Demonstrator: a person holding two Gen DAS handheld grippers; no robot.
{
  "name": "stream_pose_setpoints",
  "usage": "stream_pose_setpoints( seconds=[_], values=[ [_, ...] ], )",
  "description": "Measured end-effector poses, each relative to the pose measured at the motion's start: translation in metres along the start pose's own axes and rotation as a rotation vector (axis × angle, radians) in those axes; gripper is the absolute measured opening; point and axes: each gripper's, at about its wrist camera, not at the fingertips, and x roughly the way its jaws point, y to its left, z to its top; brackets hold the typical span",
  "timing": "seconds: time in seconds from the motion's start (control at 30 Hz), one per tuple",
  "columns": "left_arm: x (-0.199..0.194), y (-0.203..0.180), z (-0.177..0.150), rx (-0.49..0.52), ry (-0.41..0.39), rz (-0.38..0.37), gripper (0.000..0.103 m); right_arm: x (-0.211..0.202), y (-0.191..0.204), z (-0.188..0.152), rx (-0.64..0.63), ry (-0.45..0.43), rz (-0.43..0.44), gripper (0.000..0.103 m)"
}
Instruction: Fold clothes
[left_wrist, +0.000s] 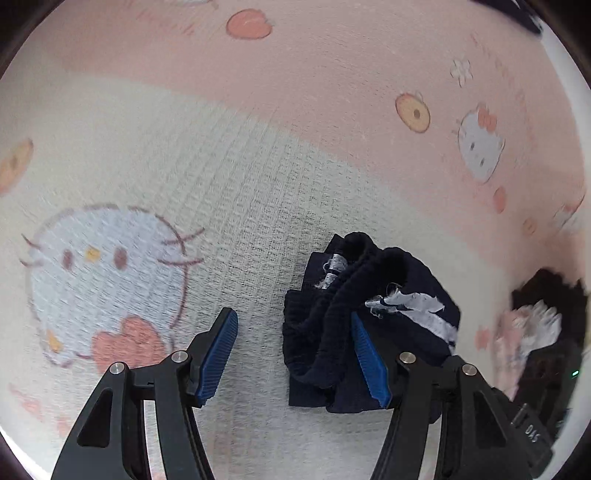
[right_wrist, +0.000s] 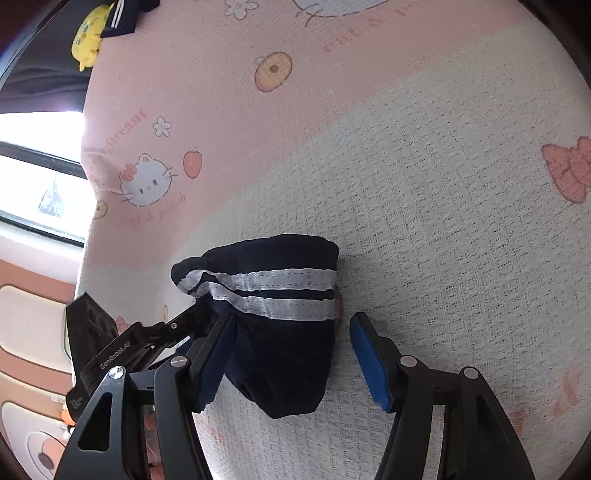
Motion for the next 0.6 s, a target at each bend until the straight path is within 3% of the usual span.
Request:
stream_pose_setpoints(
  seconds=[0.2, 0.37, 0.43, 0.47, 0.5, 0.6],
  values=[
    [-0.005, 0.027, -0.002, -0.108, 0.004, -0.138, 0.060, 0.006, -0.002, -0.002, 0.024, 0.002, 0.039, 0.063],
    [-0.007, 0.031, -0.014, -0.147, 0.017, -0.176, 0.060, 0.013, -0.013, -0.001, 0.125, -0.017, 0.118, 0.063],
    [-0.010, 0.035, -0.029, -0.242, -0.009, -0.202, 0.058, 0.014, -0.019, -0.001, 0.168, -0.017, 0.142, 0.063],
    [-0.011, 0.032, -0.037, -0.320, -0.025, -0.224, 0.052, 0.013, -0.021, -0.001, 0.186, -0.016, 0.152, 0.063],
    [-0.010, 0.037, -0.043, -0.398, -0.031, -0.261, 0.044, 0.013, -0.022, -0.001, 0.195, -0.017, 0.154, 0.063],
    [0.000, 0.050, -0.054, -0.505, 0.003, -0.385, 0.039, 0.014, -0.022, -0.001, 0.210, -0.022, 0.156, 0.063]
  ],
)
